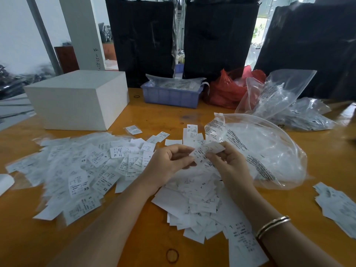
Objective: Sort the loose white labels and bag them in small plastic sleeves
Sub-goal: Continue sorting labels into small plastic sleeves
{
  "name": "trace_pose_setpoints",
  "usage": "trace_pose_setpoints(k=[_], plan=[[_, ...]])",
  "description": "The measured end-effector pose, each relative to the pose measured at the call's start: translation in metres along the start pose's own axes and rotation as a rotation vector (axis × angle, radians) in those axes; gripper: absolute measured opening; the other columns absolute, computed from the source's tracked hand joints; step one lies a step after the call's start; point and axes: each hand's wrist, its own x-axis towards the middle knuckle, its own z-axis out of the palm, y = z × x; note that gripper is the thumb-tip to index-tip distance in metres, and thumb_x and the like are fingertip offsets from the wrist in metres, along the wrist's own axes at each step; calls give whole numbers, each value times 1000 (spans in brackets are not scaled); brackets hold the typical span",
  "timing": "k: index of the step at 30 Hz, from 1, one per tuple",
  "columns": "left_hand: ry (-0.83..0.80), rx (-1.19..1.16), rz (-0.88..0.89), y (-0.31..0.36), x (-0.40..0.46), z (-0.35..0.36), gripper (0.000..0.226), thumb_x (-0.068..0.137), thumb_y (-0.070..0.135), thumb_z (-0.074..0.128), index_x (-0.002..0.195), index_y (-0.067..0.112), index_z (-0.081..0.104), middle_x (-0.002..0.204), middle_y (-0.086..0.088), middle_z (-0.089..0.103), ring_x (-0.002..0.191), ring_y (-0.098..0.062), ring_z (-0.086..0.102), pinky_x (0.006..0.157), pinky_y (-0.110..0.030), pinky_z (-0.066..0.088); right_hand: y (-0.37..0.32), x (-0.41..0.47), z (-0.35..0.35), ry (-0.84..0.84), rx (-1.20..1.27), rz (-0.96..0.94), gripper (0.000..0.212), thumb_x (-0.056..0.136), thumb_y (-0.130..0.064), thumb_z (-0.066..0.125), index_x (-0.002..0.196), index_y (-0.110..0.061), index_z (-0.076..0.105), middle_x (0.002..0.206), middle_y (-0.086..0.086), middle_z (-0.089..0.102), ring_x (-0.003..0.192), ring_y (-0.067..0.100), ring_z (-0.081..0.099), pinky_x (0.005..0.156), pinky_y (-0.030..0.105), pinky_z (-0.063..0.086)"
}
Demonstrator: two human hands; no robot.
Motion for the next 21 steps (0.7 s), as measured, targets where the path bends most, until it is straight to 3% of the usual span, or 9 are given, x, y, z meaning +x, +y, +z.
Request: trace_pose_setpoints(k=[3,5,7,10,11,14,15,19,21], plan=[[5,79,28,-1,0,1,16,82,15,69,90,28,66,81,17,73,74,-6,70,62,-12,52,1,-1,3,-45,-133,-62,6,92,-11,57,92,-12,63,81,0,66,76,18,61,65,29,50],[16,101,39,-1,1,2,16,81,16,69,90,29,65,80,19,73,73,-4,70,63,-12,52,2,-1,6,-17,-176,-53,18,92,-14,57,108,-20,58,81,-5,64,73,10,59,60,20,47],[47,85,42,-1,2,1,18,82,13,69,92,28,64,81,16,73,72,-4,69,63,-12,51,3,1,6,48,-175,-54,40,92,-14,57,127,-30,46,79,-6,63,72,8,60,63,19,49],[84,98,41,-1,1,0,22,83,16,70,95,33,63,81,17,73,74,-1,68,64,-10,49,3,-1,5,50,-292,-110,42,94,-15,54,130,-36,47,84,-10,64,79,4,60,71,12,48],[98,120,39,-1,1,0,22,82,19,70,95,36,62,82,19,73,78,1,68,65,-8,49,4,-2,6,21,-332,-127,40,95,-16,53,129,-36,49,90,-11,65,85,5,61,75,13,49],[151,158,46,0,0,0,21,82,24,71,93,39,62,83,22,70,84,7,66,65,-6,48,5,-4,9,-50,-452,-148,38,96,-21,52,132,-33,50,103,4,69,94,25,63,81,38,53],[162,161,55,0,0,0,21,82,23,70,94,38,62,84,21,70,84,7,66,64,-6,48,4,-3,10,-77,-483,-160,39,96,-20,53,133,-32,48,107,5,69,97,25,62,83,38,52],[169,161,61,0,-1,-1,17,85,23,68,96,35,63,83,29,69,85,9,65,66,-5,46,4,-3,13,-272,-496,-253,51,93,-7,53,132,-37,37,120,-29,48,112,-1,47,98,32,44],[195,185,46,1,0,-2,15,83,29,69,95,36,64,85,29,69,87,9,64,67,-5,47,5,-2,11,-287,-568,-291,54,92,-10,52,133,-39,33,119,-34,38,114,-8,35,101,30,38]])
